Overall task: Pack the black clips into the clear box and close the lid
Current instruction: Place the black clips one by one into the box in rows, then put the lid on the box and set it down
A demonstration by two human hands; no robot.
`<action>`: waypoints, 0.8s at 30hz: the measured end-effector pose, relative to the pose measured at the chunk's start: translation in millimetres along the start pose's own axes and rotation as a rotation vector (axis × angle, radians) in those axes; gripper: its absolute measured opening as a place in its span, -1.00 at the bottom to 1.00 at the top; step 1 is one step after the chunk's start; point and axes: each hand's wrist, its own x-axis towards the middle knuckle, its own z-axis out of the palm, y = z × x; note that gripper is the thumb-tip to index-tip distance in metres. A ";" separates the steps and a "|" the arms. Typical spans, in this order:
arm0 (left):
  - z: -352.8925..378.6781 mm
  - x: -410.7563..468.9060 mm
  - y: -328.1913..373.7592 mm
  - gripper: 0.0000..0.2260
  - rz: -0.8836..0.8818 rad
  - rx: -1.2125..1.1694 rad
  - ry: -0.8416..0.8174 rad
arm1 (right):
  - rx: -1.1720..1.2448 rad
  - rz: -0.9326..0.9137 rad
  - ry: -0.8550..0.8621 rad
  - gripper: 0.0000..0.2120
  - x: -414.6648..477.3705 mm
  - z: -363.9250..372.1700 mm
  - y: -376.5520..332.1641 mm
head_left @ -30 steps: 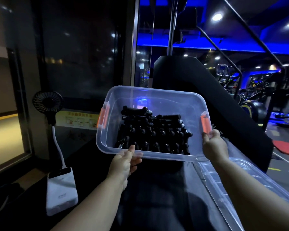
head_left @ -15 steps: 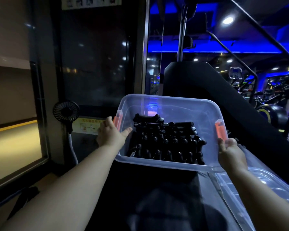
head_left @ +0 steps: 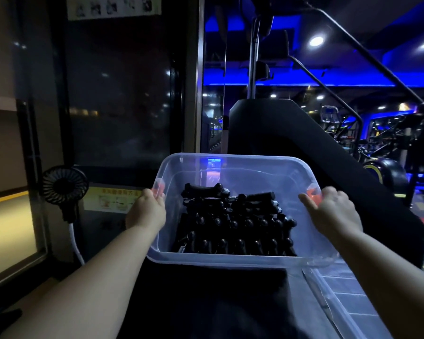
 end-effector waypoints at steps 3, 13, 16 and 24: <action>2.8 6.1 -0.2 -0.61 -0.005 0.002 -0.013 | 0.082 0.041 -0.105 -0.41 21.3 10.0 -10.4; 21.8 53.2 7.8 -0.52 -0.062 0.008 -0.102 | 0.131 0.091 -0.217 -0.45 63.9 33.6 -9.1; 25.9 64.0 13.2 -0.51 -0.075 0.038 -0.129 | 0.121 0.097 -0.242 -0.46 74.8 38.0 -11.2; 40.2 96.9 24.6 -0.44 -0.121 0.112 -0.225 | 0.106 0.087 -0.342 -0.48 101.4 48.6 -19.8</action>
